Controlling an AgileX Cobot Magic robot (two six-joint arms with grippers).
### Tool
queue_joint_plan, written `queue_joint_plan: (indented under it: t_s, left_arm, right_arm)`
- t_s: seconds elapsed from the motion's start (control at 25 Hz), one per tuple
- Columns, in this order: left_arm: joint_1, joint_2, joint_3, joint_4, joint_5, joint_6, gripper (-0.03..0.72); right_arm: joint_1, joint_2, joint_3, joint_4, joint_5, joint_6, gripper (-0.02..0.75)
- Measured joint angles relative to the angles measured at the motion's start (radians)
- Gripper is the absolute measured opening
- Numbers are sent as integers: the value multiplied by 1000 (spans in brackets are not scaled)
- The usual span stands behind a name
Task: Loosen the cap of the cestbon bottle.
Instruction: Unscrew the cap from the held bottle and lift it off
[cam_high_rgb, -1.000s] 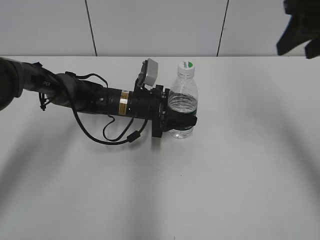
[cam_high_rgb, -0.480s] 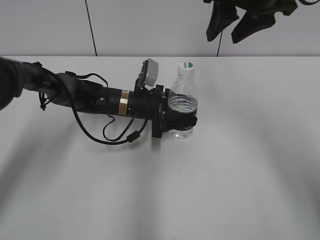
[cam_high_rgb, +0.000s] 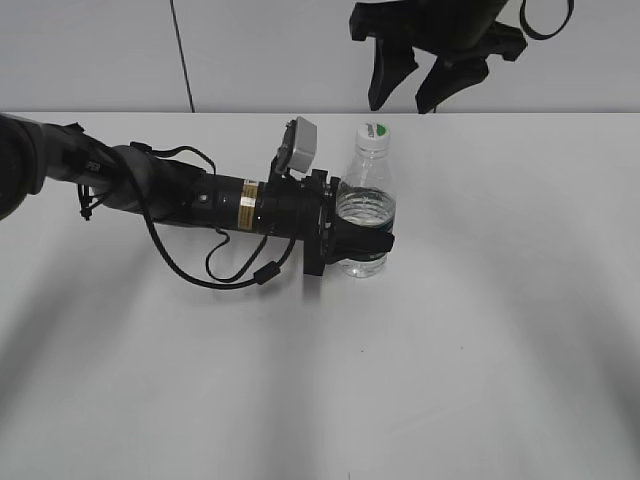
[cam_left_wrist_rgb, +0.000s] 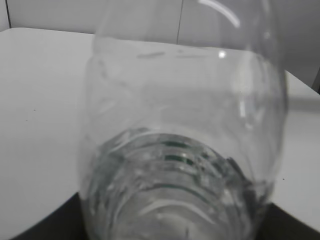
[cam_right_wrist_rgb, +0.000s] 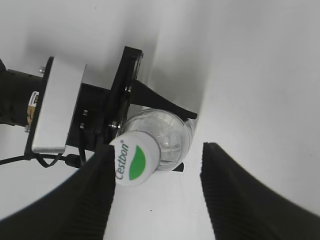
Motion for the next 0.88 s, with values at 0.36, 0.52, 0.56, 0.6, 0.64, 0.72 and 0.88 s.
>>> queue_joint_plan:
  t_s: [0.36, 0.52, 0.56, 0.6, 0.64, 0.72, 0.88]
  left_arm:
    - [0, 0, 0, 1, 1, 0, 372]
    - [0, -1, 0, 2, 2, 0, 372]
    - [0, -1, 0, 2, 2, 0, 372]
    - [0, -1, 0, 2, 2, 0, 372]
    - [0, -1, 0, 3, 2, 0, 372]
    - [0, -1, 0, 3, 2, 0, 372]
    - [-1, -3, 0, 4, 4, 0, 372]
  right_arm:
    - [14, 13, -2, 3, 11, 10, 426]
    - [14, 16, -2, 7, 17, 25, 426]
    - [15, 16, -2, 9, 17, 27, 426]
    - [17, 16, -2, 9, 17, 30, 426]
    - [21, 16, -2, 11, 17, 35, 426]
    - [32, 17, -2, 11, 16, 41, 426]
    - [49, 18, -2, 8, 11, 53, 426]
